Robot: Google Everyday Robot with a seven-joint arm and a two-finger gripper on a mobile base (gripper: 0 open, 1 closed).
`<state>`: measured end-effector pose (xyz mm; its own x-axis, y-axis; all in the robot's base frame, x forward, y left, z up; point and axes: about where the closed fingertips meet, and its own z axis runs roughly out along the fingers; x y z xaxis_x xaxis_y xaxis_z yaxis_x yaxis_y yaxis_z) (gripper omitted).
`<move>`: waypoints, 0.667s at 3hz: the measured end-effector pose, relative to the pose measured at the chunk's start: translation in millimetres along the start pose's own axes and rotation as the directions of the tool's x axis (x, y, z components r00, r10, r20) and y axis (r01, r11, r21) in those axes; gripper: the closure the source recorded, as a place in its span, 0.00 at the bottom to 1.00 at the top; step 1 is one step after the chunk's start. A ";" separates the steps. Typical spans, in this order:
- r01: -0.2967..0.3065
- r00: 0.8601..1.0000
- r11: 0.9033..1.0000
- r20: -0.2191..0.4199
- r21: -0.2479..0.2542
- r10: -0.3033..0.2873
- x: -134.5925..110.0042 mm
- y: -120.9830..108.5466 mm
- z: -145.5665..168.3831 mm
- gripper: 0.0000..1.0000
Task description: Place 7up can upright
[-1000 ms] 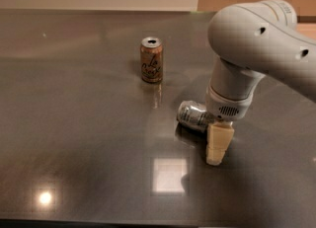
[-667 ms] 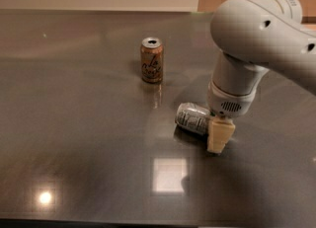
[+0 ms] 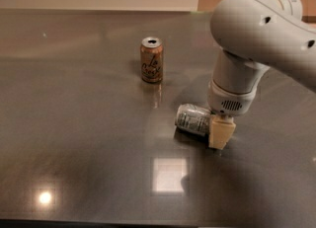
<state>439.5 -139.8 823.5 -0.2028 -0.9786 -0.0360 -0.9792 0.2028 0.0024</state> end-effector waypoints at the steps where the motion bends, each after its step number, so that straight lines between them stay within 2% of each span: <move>1: 0.009 0.998 1.000 0.068 0.010 -0.010 13.3 3.1 -10.9 1.00; 2: 0.016 0.993 1.000 0.119 0.018 -0.018 24.8 4.1 -21.3 0.82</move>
Offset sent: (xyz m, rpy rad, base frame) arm -0.0135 -0.0390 0.0336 0.1697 -0.0607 0.0215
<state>430.4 -164.0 843.9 -0.1831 -0.9708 -0.1549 -0.9821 0.1879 -0.0165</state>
